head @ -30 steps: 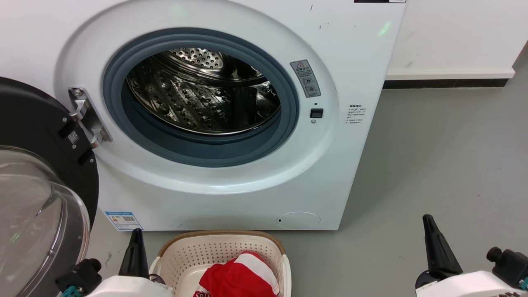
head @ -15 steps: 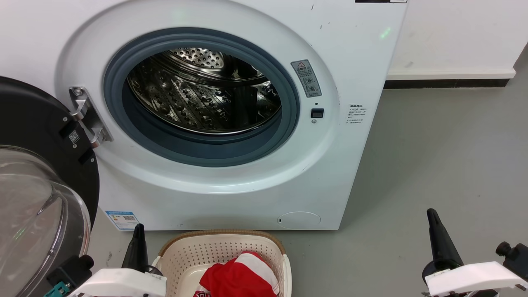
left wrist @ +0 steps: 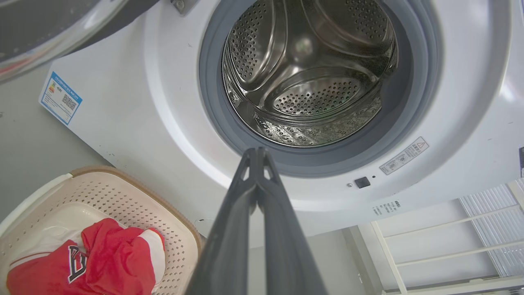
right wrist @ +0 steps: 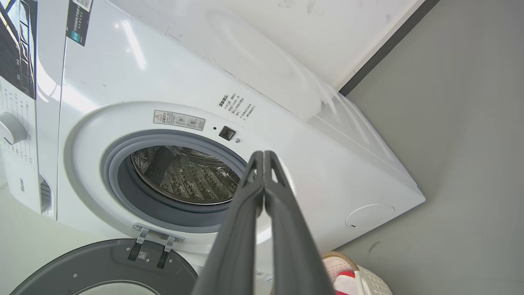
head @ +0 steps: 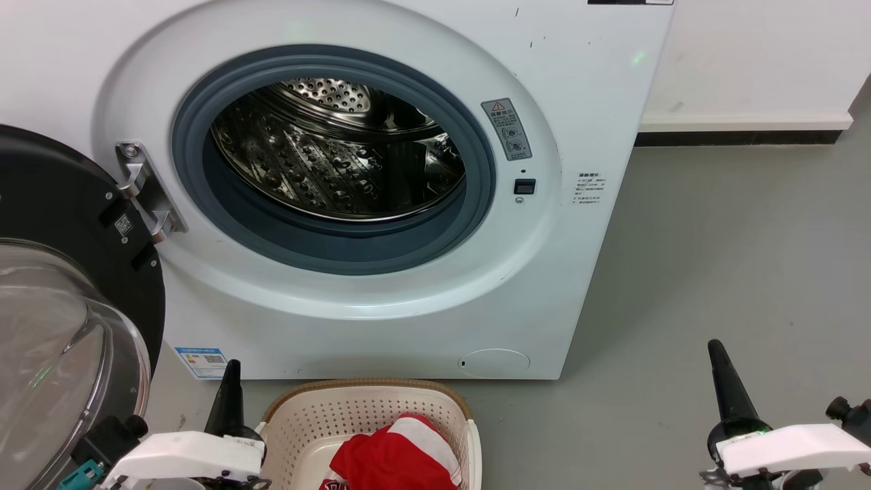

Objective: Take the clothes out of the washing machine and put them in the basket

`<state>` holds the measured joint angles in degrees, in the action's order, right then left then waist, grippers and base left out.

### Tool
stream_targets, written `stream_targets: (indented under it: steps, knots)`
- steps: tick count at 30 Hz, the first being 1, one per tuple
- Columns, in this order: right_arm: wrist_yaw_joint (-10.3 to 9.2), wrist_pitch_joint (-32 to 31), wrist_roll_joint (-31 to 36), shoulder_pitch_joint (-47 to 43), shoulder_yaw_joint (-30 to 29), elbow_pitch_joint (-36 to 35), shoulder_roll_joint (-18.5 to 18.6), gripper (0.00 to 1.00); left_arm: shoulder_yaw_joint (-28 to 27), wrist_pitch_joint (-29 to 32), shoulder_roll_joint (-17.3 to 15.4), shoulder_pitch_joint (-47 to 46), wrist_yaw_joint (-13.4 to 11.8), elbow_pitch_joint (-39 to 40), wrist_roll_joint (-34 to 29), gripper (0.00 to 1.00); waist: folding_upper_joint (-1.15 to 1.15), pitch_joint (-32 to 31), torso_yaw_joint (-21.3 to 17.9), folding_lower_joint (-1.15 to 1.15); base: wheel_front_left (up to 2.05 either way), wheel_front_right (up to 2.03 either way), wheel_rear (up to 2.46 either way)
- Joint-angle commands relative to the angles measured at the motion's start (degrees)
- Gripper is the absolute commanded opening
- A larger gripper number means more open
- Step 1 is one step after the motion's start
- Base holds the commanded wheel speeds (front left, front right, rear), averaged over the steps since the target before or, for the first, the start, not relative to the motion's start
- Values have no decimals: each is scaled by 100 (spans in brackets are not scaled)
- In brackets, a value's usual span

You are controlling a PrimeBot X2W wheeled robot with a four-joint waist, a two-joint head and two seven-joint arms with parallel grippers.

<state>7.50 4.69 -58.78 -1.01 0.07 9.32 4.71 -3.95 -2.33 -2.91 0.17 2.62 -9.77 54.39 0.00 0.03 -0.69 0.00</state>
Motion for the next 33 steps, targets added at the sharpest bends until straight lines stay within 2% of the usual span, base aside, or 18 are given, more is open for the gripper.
stream_targets:
  steps: [1, 33]
  knots:
    - [0, -48, -240, 199, -31, -16, 37, 0, -33, 53, -5, -154, 55, 13, 238, 0, 0, 1, 2, 0, 0, 0, 0]
    - [0, -513, -2021, 490, -228, 239, 25, 0, -159, 507, 0, -446, 300, -223, 2135, 0, 0, 7, 33, 0, 0, 0, 0]
